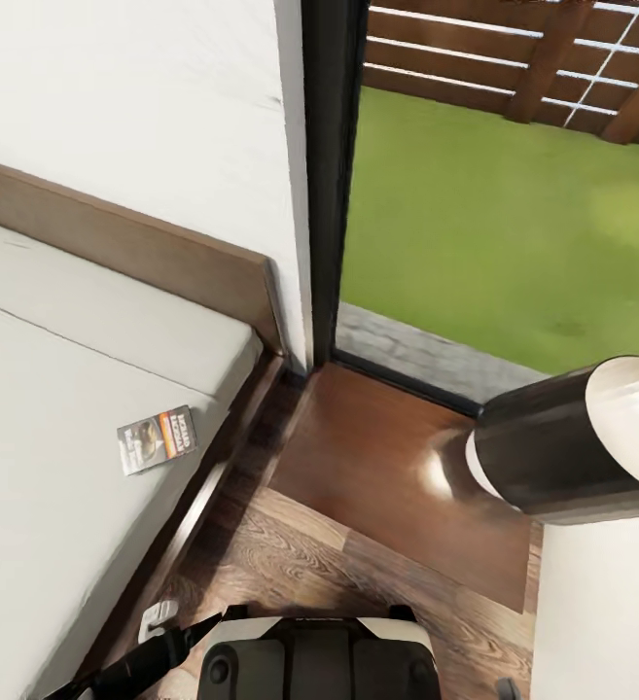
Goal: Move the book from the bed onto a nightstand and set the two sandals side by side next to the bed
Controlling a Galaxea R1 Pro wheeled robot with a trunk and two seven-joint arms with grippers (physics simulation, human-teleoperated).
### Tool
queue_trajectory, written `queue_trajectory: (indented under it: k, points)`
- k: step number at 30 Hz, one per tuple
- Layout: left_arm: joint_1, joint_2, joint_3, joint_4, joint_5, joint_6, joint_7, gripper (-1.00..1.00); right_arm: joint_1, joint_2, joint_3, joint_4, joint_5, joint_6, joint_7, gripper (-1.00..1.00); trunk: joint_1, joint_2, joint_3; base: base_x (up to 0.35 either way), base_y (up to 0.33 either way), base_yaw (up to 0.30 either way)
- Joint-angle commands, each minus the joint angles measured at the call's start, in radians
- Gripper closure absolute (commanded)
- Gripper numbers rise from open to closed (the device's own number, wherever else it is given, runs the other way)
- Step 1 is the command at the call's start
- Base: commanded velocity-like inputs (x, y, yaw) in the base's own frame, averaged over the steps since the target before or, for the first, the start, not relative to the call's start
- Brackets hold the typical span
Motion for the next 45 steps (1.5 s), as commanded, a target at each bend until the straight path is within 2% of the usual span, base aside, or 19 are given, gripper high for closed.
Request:
queue_trajectory:
  k: [1, 15, 25, 45]
  points:
    - [-0.001, 0.0, 0.0, 0.0, 0.002, 0.005, -0.004, -1.0, 0.0, -0.001, 0.008, -0.001, -0.01, 0.01, 0.003, -1.0, 0.001, -0.001, -0.001, 0.0, 0.0, 0.287]
    - [-0.001, -0.002, -0.001, 0.001, 0.001, 0.004, -0.001, -1.0, 0.0, -0.001, 0.008, -0.001, -0.01, 0.011, 0.003, -1.0, 0.001, -0.001, -0.008, 0.0, 0.0, 0.278]
    - [-0.001, -0.016, -0.001, 0.001, 0.001, 0.004, 0.001, -1.0, 0.0, -0.002, 0.007, -0.001, -0.01, 0.01, 0.003, -1.0, 0.001, -0.001, -0.015, 0.0, 0.0, 0.274]
    - [-0.001, -0.017, -0.001, 0.001, 0.0, 0.004, 0.001, -1.0, 0.0, -0.002, 0.008, -0.002, -0.01, 0.01, 0.003, -1.0, 0.001, -0.001, -0.028, 0.0, 0.0, 0.267]
